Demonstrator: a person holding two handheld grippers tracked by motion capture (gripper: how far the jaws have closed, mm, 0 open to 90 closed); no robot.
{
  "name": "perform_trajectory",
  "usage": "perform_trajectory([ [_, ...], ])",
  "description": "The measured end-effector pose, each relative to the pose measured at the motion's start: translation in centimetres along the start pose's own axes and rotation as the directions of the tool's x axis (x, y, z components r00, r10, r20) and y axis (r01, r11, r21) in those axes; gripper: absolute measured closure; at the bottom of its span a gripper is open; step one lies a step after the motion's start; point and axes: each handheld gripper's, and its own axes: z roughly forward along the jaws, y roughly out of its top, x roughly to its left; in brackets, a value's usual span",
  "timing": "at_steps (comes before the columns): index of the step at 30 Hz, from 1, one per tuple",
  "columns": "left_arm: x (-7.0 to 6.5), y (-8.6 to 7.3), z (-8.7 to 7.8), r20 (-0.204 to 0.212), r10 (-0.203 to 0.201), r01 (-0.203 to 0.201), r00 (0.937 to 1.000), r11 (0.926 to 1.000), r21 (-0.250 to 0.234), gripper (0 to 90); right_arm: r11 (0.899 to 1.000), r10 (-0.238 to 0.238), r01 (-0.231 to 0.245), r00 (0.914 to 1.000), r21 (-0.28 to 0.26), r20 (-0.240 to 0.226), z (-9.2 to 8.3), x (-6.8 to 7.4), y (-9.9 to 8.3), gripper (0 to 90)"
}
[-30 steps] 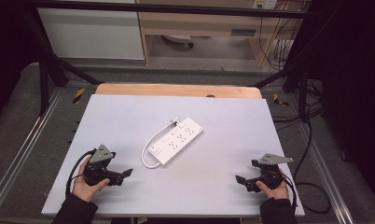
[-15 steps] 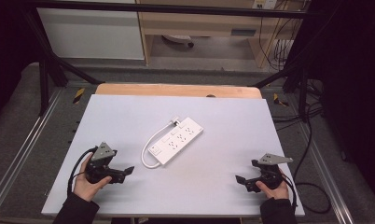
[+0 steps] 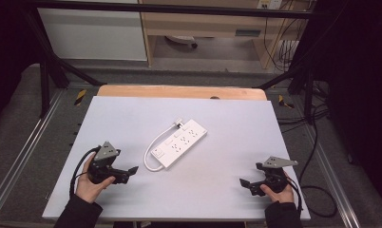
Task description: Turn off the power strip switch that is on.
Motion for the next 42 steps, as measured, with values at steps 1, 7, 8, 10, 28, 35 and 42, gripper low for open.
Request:
perform_trajectory([
  [1,0.0,0.1,0.0,0.000,0.001,-0.001,1.0000,1.0000,0.001,6.4,1.000,-0.002,0.002,1.0000,0.000,0.001,0.0,0.0,0.0,1.0],
  [7,0.1,0.3,0.0,-0.007,0.000,0.000,1.0000,1.0000,-0.002,6.6,1.000,-0.001,0.001,1.0000,0.001,0.003,0.0,0.0,0.0,1.1],
  [8,0.1,0.4,0.0,-0.007,0.000,0.000,1.0000,1.0000,-0.003,6.6,1.000,-0.001,0.001,1.0000,0.000,0.002,0.0,0.0,0.0,1.0],
  [10,0.1,0.5,0.0,-0.009,0.001,-0.002,1.0000,1.0000,-0.001,6.6,1.000,-0.001,0.001,1.0000,-0.002,0.003,0.0,0.0,0.0,1.0],
  [28,-0.6,2.2,1.0,-0.004,0.023,-0.023,0.9997,0.9997,-0.008,6.7,1.000,-0.004,0.004,1.0000,0.000,0.006,0.0,0.0,0.0,1.0],
  [35,-1.1,3.0,1.6,0.003,0.035,-0.035,0.9994,0.9993,-0.011,6.7,1.000,-0.002,0.002,1.0000,0.001,0.005,0.0,0.0,0.0,1.0],
  [42,-1.3,3.6,2.1,0.007,0.038,-0.038,0.9993,0.9992,-0.012,6.7,1.000,0.000,0.000,1.0000,0.002,0.003,0.0,0.0,0.0,1.0],
])
